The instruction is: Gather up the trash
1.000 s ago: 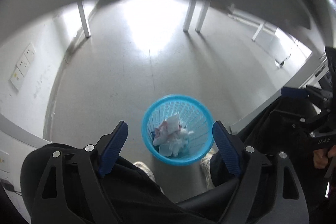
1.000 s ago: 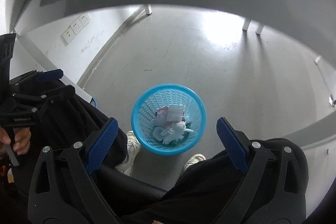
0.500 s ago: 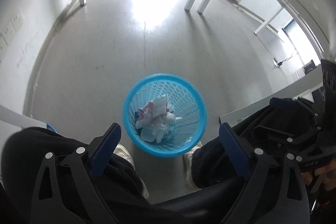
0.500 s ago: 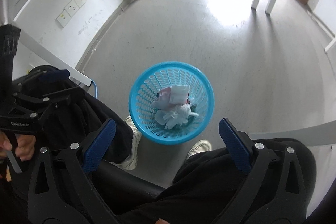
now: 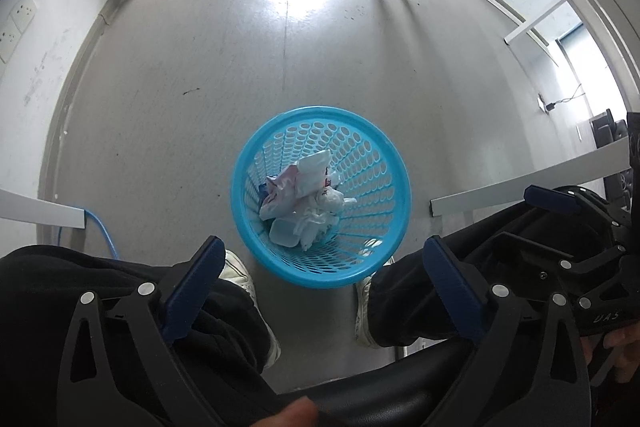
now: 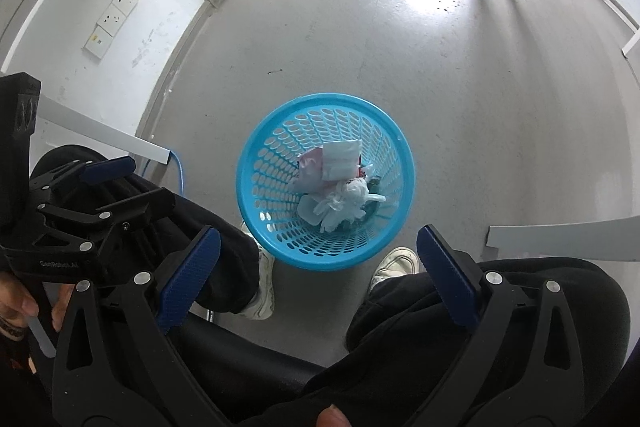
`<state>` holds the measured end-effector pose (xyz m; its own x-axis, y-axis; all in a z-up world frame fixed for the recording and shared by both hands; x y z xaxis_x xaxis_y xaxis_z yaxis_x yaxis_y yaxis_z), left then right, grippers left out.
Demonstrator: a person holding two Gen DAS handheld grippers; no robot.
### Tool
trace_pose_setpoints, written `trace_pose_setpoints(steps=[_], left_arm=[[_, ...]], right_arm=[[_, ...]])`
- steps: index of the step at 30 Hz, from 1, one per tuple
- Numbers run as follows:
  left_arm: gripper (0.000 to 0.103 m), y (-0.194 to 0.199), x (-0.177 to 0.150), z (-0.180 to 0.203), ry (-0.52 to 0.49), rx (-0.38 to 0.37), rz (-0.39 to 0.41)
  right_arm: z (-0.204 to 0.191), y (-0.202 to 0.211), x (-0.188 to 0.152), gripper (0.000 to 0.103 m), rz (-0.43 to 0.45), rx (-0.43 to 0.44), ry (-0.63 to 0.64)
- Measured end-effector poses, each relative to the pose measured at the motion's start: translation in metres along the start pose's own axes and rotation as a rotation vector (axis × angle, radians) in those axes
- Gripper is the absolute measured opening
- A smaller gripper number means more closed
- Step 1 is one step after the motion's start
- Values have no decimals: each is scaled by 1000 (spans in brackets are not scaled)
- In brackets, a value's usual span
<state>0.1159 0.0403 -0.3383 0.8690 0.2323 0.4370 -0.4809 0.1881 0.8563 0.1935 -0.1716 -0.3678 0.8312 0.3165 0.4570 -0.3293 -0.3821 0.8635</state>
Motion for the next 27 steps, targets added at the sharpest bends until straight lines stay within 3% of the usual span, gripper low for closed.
trace_pose_setpoints(steps=[6,27], left_arm=[[97,0,-3,4,-38,9,16],[97,2,-2,-1,-2,-13,1]], right_arm=[[3,0,0,94,2,8,-14],[6,0,-1,94,-5,37,-41]])
Point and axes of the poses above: each gripper's, at about its wrist camera, not at the fingertips, and y roughly against the way its jaws point, z to its right, x to its top, the point moved 2 cm from there along -y, roughly the way its jaws point, and after that the axes turned 11 degrees about z, right-handed, at the moved point
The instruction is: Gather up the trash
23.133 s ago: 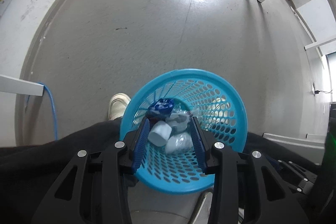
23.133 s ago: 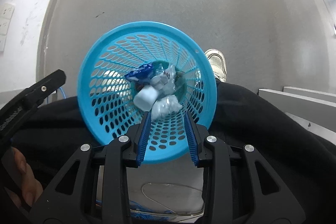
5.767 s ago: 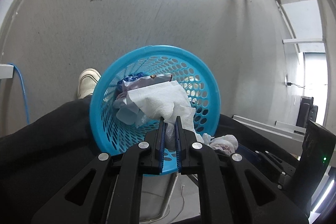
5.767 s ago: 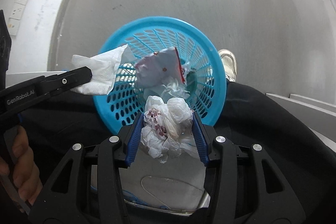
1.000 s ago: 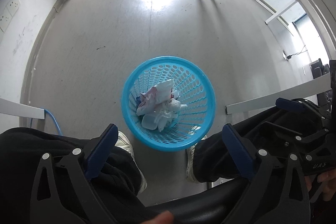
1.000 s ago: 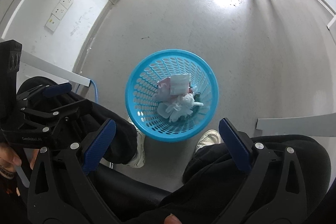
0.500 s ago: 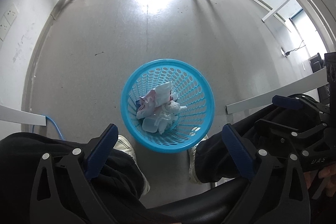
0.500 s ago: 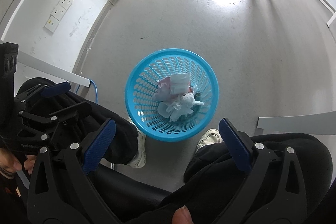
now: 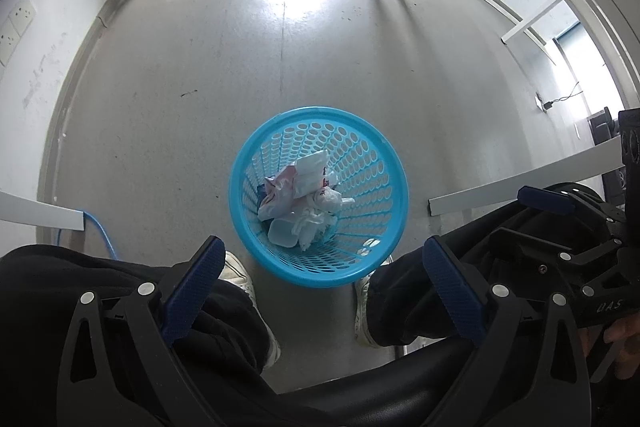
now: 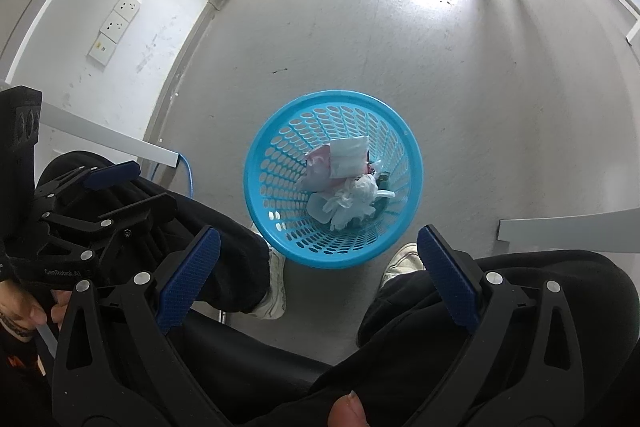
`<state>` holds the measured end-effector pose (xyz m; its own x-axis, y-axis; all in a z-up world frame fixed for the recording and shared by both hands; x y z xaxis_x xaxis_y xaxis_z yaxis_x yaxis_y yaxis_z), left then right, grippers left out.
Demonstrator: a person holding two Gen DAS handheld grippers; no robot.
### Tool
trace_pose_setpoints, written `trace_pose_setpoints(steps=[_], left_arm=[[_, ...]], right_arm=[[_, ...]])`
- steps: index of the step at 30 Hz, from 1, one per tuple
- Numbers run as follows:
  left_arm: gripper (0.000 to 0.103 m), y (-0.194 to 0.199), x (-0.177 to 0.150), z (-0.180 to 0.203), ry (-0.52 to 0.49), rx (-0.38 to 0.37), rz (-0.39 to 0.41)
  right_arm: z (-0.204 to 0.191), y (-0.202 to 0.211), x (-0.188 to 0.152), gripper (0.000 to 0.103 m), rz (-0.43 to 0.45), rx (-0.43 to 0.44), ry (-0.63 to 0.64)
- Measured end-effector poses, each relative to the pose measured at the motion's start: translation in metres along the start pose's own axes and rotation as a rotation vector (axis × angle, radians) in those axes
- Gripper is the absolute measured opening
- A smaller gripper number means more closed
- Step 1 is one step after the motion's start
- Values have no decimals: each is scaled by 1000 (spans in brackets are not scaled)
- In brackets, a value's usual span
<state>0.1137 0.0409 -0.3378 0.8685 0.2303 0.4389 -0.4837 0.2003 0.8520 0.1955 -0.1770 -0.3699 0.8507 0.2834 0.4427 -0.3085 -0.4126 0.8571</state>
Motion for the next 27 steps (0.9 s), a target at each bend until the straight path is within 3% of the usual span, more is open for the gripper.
trace_pose_setpoints(steps=[27], left_arm=[[97,1,0,0,1,-22,-3]], right_arm=[[8,-1,-1,94,-6,25,-44]])
Point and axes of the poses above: each gripper's, at about its wrist camera, not at the fingertips, and y roughly against the way its jaws point, z to its right, x to its top, the point moved 2 cm from there along -y, roughly the way its jaws point, and after that the axes turned 11 degrees about z, right-handed, at the moved point
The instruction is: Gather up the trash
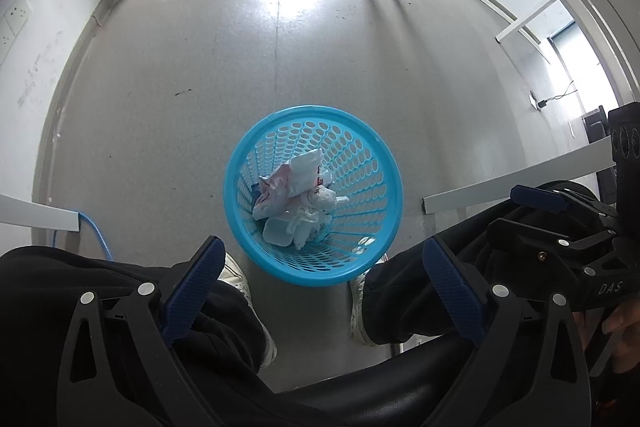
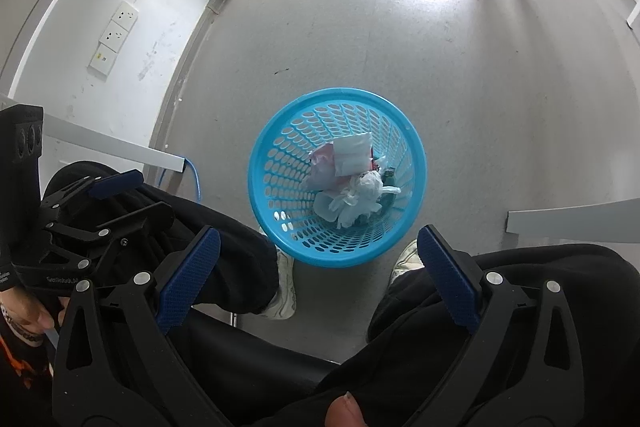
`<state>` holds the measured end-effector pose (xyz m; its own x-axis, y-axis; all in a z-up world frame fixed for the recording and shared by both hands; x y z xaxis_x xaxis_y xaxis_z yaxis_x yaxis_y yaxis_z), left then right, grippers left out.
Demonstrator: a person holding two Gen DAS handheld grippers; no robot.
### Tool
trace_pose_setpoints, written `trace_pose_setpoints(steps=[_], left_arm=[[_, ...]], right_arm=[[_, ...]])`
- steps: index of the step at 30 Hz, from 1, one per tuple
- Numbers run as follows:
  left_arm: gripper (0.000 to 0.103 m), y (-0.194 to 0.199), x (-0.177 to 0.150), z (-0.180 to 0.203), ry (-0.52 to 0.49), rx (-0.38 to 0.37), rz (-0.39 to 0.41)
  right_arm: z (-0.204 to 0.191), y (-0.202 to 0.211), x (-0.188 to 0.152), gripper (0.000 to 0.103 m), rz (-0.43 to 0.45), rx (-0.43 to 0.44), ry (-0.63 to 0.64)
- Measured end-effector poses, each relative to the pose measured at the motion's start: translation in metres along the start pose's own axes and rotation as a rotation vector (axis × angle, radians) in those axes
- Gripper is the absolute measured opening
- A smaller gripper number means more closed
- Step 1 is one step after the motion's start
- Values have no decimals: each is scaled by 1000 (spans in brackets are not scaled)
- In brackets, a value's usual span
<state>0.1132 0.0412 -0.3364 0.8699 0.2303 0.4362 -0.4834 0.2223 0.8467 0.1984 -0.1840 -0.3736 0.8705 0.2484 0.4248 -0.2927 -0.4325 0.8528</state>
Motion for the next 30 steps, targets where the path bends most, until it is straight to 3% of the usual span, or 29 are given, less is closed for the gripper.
trace_pose_setpoints(steps=[30], left_arm=[[97,-1,-2,1,4,-6,-3]], right_arm=[[0,-1,0,94,-8,10,-13]])
Point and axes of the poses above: each gripper's, at about its wrist camera, not at the fingertips, and y roughly against the way its jaws point, z to its right, x to its top, the point moved 2 cm from there along -y, roughly the way its jaws point, and after that the axes turned 11 degrees about z, right-handed, at the moved point
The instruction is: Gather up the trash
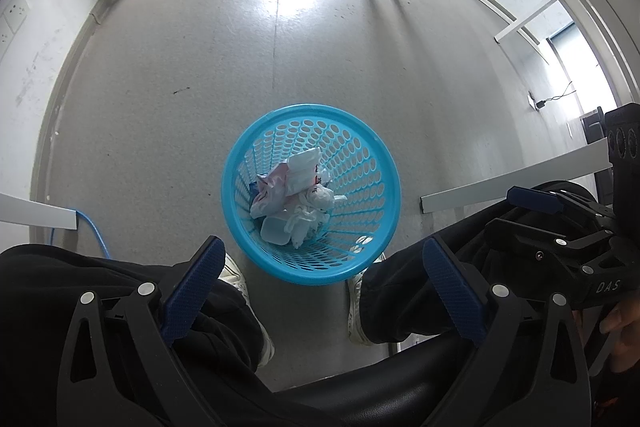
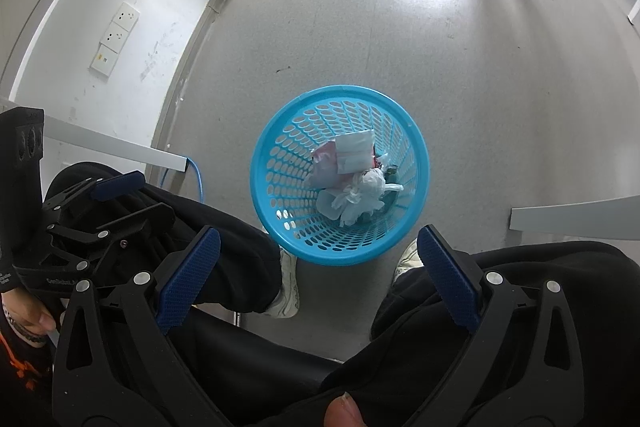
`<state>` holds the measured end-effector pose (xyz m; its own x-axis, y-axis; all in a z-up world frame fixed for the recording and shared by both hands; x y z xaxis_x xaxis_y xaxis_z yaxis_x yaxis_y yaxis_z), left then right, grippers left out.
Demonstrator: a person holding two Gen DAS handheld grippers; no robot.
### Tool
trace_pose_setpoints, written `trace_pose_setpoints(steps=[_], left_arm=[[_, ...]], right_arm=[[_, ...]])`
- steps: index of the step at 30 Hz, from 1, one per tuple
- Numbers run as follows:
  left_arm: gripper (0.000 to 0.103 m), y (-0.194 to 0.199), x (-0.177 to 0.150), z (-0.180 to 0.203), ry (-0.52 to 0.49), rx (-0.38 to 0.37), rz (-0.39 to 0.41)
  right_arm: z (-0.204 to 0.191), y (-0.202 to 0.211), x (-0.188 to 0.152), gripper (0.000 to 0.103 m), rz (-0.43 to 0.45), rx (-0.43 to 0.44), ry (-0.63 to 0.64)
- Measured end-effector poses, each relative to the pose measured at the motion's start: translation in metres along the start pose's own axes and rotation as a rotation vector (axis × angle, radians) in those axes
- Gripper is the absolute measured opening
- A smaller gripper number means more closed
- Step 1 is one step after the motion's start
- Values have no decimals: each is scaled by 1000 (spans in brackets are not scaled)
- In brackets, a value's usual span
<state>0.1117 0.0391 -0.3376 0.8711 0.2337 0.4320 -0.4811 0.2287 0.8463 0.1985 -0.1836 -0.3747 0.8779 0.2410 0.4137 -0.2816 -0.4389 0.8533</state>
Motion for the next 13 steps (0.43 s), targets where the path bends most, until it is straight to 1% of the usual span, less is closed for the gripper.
trace_pose_setpoints(steps=[5,8,13], left_arm=[[97,-2,-1,0,10,-2,-6],[97,-5,-2,-1,17,-8,-31],[97,-5,-2,-1,21,-7,-34]], right_arm=[[0,0,0,94,-2,-3,1],[0,0,0,94,-2,-3,1],[0,0,0,94,-2,-2,-1]])
Point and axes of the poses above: each gripper's, at about its wrist camera, not at the fingertips, and y roughly against the way its jaws point, z to its right, x to its top, the point moved 2 cm from there along -y, roughly the way its jaws point, and after that the axes turned 11 degrees about z, right-handed, at the moved point
